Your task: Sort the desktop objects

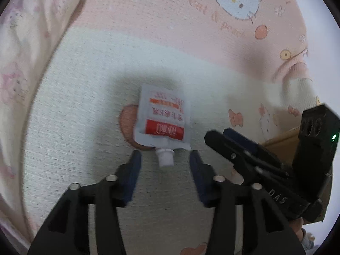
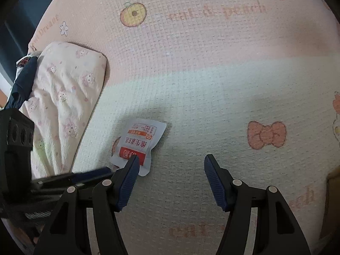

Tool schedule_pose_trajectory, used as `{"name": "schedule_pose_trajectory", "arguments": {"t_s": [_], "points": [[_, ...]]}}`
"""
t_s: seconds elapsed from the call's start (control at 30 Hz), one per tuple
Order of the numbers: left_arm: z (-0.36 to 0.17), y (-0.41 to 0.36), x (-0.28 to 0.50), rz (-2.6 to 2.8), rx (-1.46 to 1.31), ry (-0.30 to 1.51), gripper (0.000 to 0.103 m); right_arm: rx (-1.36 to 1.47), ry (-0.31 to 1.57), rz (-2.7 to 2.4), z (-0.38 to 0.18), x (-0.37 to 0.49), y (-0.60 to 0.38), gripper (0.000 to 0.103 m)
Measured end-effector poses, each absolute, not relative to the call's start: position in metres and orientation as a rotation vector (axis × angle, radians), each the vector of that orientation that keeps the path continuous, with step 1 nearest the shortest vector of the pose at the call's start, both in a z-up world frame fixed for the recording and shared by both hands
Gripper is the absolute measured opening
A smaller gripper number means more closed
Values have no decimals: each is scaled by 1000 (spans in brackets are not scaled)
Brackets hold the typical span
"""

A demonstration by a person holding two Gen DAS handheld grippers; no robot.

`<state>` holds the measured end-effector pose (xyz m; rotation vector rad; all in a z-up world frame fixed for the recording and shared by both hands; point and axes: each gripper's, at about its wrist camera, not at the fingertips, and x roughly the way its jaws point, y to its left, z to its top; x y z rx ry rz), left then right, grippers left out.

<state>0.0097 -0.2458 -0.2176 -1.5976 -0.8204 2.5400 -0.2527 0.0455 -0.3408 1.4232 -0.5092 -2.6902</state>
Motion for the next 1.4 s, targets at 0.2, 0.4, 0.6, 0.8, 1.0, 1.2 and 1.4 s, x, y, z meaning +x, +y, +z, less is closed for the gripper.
{"name": "schedule_pose_trajectory", "arguments": {"t_s": [0.2, 0.4, 0.6, 0.8, 1.0, 1.2, 1.4], "points": [[-217, -268, -3, 2532, -1570, -943, 53, 1452, -430, -2635, -349, -254, 22, 61], [-234, -284, -16, 2493, -1599, -1044, 34, 1462, -284, -2584, -354, -255, -6, 62], [-240, -285, -11, 2470, -1605, -1065, 25, 1489, -323, -2570, -357, -252, -3, 63], [-240, -267, -3, 2411, -1614, -1035, 24, 1531, -301, -2590, -355, -249, 1, 64], [-240, -247, -3, 2390, -1602, -993, 24, 1538, -322, -2585, -354, -238, 11, 63], [-238, -242, -6, 2363, -1600, -998, 24, 1497, -225, -2627, -358, -240, 11, 21], [-221, -249, -8, 2458, -1586, -895, 34, 1486, -321, -2625, -358, -241, 27, 13]]}}
